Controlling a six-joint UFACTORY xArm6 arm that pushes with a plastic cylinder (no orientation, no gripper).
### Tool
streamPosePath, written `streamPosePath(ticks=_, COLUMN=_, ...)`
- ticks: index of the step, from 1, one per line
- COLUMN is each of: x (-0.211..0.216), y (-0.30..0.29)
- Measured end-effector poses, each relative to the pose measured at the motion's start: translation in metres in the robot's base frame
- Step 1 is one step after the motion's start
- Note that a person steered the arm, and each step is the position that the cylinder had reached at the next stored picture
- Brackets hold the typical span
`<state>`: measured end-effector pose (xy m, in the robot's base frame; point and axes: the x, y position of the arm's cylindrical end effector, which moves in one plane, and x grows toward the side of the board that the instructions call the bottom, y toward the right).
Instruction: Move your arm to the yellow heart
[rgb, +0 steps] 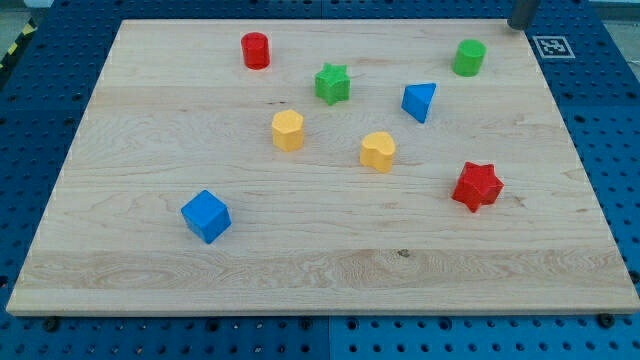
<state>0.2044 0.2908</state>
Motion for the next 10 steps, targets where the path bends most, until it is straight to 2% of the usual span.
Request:
streamPosePath(ticks=6, x=0.011, y=-0.023)
streamPosePath(ticks=9, x=0.049, y=-0.038)
streamPosePath(ticks=10, x=0.082, y=-0.055)
